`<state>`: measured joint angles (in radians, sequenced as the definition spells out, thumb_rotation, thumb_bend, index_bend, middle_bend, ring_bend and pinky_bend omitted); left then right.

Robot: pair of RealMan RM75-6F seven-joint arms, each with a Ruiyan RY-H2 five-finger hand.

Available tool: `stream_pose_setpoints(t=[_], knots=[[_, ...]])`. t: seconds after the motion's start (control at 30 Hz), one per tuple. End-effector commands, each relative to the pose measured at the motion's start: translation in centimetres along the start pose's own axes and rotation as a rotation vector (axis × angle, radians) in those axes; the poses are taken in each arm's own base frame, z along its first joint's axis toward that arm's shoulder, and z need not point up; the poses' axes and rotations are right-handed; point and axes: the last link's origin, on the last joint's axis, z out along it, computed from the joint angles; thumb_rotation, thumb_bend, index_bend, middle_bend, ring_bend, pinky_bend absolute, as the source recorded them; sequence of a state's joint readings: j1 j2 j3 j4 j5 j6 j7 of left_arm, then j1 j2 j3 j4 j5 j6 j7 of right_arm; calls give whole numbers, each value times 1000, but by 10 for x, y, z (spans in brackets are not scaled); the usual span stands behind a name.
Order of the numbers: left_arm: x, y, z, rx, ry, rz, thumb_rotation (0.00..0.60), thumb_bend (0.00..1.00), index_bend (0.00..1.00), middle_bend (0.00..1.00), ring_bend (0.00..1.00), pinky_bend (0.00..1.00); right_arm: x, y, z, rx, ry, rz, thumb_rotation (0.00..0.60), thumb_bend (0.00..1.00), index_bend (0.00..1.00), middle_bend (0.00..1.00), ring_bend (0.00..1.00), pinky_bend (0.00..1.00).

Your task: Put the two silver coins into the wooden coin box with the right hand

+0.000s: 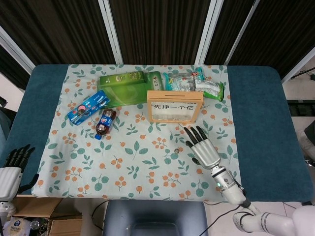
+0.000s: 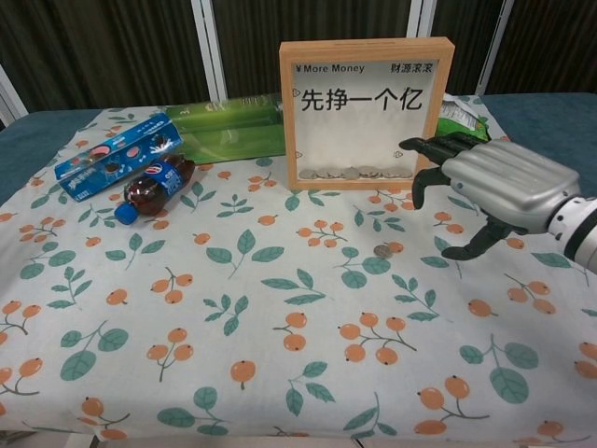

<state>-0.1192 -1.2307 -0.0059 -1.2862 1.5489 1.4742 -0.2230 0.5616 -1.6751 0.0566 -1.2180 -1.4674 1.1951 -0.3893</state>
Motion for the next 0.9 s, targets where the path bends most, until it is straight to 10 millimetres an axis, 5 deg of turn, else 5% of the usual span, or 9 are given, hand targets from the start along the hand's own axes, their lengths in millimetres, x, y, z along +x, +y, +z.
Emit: stream_pose_setpoints(t=[0.03,0.9], knots=[[-1,-1,0,4,-3,-2,600,354,0,0,0,0,-6,-6,11,-9,-2,5,600,312,542,0,0,0],[-4,-6,0,9,-10,-18,600,353,0,0,0,0,-40,-30,27,20,-2,56,600,432,555,39,0,0]])
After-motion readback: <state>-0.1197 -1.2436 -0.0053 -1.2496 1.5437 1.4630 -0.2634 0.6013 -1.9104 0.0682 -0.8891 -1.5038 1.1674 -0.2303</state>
